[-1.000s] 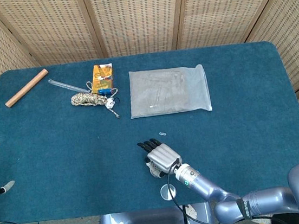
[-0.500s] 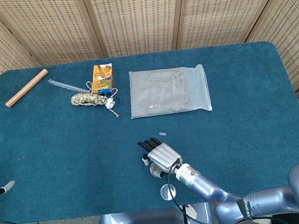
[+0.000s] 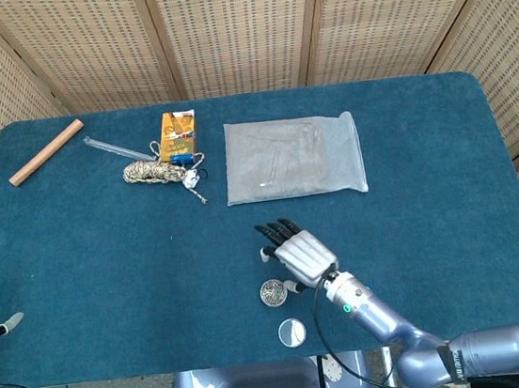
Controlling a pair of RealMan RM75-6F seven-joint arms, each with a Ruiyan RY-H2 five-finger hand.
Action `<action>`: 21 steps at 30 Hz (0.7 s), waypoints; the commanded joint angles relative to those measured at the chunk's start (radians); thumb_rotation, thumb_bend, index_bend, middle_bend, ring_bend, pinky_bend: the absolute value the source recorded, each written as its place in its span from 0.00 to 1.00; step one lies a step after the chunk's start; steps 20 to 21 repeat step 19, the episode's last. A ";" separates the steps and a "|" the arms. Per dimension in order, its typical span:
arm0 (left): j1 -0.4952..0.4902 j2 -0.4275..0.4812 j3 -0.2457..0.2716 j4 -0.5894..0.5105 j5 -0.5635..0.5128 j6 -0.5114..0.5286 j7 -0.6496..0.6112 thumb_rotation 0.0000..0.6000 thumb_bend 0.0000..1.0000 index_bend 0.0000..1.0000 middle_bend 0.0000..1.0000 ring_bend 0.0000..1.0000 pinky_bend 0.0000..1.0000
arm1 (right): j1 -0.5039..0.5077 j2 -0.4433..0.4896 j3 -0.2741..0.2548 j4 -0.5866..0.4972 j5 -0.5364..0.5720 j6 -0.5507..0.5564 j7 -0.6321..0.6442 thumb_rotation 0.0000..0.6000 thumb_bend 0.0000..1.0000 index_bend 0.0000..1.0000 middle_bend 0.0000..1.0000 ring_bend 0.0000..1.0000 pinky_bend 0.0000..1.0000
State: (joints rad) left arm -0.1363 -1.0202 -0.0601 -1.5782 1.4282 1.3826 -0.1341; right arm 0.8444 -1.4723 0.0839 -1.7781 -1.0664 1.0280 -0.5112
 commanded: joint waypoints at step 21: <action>0.024 0.003 0.028 -0.032 0.062 0.051 0.026 1.00 0.00 0.00 0.00 0.00 0.00 | -0.497 0.231 -0.183 0.222 -0.319 0.551 0.235 1.00 0.00 0.00 0.00 0.00 0.00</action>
